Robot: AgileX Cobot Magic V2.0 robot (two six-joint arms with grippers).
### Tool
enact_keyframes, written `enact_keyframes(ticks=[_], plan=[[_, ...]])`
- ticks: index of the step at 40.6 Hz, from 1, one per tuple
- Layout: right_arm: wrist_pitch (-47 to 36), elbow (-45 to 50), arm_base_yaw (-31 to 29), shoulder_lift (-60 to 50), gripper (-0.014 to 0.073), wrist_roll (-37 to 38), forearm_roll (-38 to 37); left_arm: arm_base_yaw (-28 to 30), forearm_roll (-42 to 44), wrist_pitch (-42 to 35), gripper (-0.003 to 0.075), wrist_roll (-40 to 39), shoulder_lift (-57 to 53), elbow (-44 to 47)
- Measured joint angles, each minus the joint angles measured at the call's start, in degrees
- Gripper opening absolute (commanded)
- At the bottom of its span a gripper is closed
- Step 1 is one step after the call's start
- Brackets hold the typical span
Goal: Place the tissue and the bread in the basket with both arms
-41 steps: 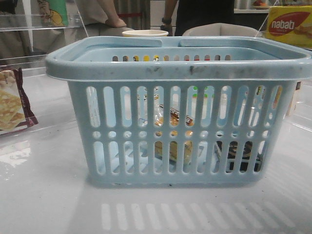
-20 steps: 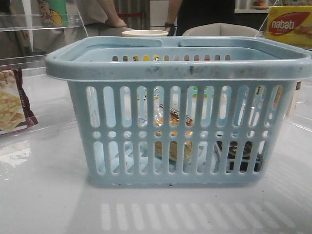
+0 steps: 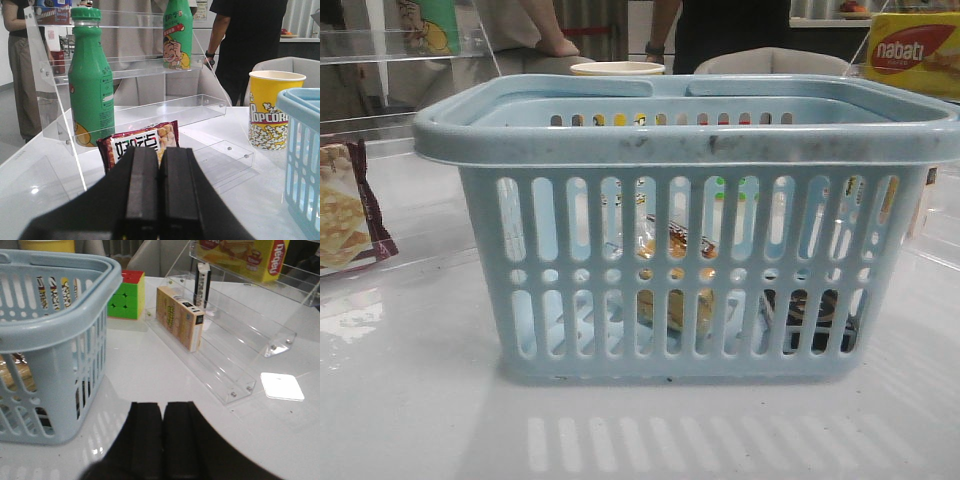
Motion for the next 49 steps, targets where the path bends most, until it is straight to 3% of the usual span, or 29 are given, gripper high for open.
enact_keyframes(ticks=[7, 24, 49], plan=[[-5.8, 6.3, -2.7, -1.9, 0.0057, 0.0, 1.9, 0.0, 0.0, 0.0, 0.0091, 0.0, 0.0, 0.0], [-15.6, 6.5, -2.8, -1.9, 0.0057, 0.0, 1.9, 0.0, 0.0, 0.0, 0.0091, 0.0, 0.0, 0.0], [-16.3, 6.5, -2.8, -2.0, 0.0057, 0.0, 1.9, 0.0, 0.0, 0.0, 0.0091, 0.0, 0.0, 0.0]])
